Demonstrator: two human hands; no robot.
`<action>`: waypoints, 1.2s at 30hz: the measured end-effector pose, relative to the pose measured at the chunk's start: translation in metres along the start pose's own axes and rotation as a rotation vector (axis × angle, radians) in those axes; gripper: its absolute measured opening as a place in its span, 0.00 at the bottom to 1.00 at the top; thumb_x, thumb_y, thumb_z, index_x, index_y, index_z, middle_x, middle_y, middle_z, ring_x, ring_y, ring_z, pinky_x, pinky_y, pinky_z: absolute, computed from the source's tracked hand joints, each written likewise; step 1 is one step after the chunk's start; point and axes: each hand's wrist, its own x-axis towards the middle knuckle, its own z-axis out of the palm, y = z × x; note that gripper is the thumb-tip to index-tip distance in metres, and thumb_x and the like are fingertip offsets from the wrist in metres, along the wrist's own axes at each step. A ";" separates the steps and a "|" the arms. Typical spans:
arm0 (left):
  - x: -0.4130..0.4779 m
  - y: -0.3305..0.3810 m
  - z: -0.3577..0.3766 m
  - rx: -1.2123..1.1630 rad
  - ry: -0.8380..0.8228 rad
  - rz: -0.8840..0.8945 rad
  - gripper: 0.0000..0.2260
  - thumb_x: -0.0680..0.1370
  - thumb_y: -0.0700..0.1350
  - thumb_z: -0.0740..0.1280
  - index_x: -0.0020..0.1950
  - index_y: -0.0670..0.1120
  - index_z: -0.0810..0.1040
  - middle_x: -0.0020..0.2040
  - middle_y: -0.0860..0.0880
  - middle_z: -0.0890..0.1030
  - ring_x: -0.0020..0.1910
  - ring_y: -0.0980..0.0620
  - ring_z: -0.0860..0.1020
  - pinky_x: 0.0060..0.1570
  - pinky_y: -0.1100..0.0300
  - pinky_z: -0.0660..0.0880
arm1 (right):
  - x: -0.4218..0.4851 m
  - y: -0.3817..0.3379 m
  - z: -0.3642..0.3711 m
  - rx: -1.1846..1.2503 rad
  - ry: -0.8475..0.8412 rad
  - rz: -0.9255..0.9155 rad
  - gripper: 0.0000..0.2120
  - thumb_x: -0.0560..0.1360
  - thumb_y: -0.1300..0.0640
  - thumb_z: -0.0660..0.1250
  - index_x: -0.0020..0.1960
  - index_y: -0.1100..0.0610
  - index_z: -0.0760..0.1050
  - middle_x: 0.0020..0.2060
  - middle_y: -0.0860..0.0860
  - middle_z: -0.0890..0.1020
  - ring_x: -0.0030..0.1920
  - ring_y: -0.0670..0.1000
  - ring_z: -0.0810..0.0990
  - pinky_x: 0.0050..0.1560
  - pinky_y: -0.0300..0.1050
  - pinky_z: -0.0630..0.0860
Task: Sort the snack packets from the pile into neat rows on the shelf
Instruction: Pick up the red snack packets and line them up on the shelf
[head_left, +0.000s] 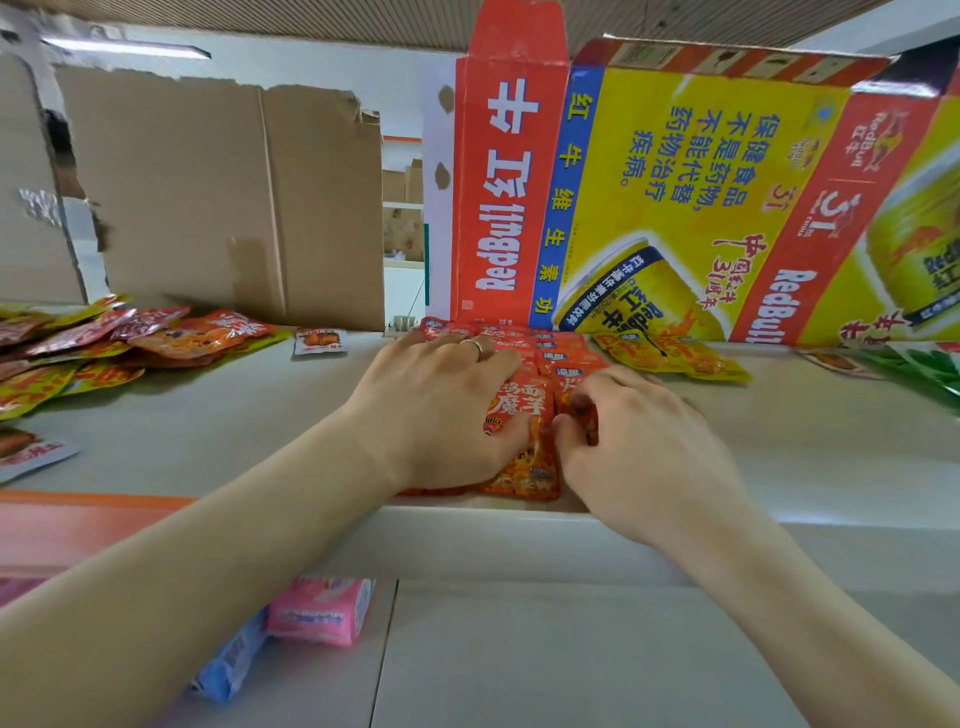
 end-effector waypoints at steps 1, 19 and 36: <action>0.000 0.000 0.001 -0.008 -0.009 -0.007 0.26 0.75 0.66 0.51 0.66 0.55 0.71 0.61 0.54 0.79 0.59 0.50 0.77 0.60 0.54 0.71 | 0.000 0.000 0.000 -0.006 -0.004 0.004 0.09 0.77 0.46 0.60 0.53 0.48 0.72 0.54 0.43 0.75 0.57 0.49 0.73 0.56 0.47 0.69; 0.003 -0.003 0.011 -0.044 -0.005 0.007 0.22 0.80 0.65 0.49 0.66 0.55 0.68 0.63 0.54 0.78 0.59 0.49 0.77 0.61 0.54 0.72 | 0.001 0.001 0.003 0.014 0.002 -0.024 0.08 0.77 0.45 0.60 0.51 0.48 0.69 0.55 0.43 0.74 0.59 0.49 0.72 0.53 0.47 0.66; 0.008 -0.003 0.010 0.006 -0.058 0.057 0.20 0.81 0.63 0.48 0.64 0.54 0.69 0.61 0.52 0.78 0.56 0.49 0.77 0.55 0.54 0.75 | 0.007 0.005 0.002 0.080 -0.085 -0.038 0.08 0.73 0.52 0.66 0.47 0.51 0.67 0.49 0.46 0.73 0.55 0.53 0.74 0.45 0.41 0.62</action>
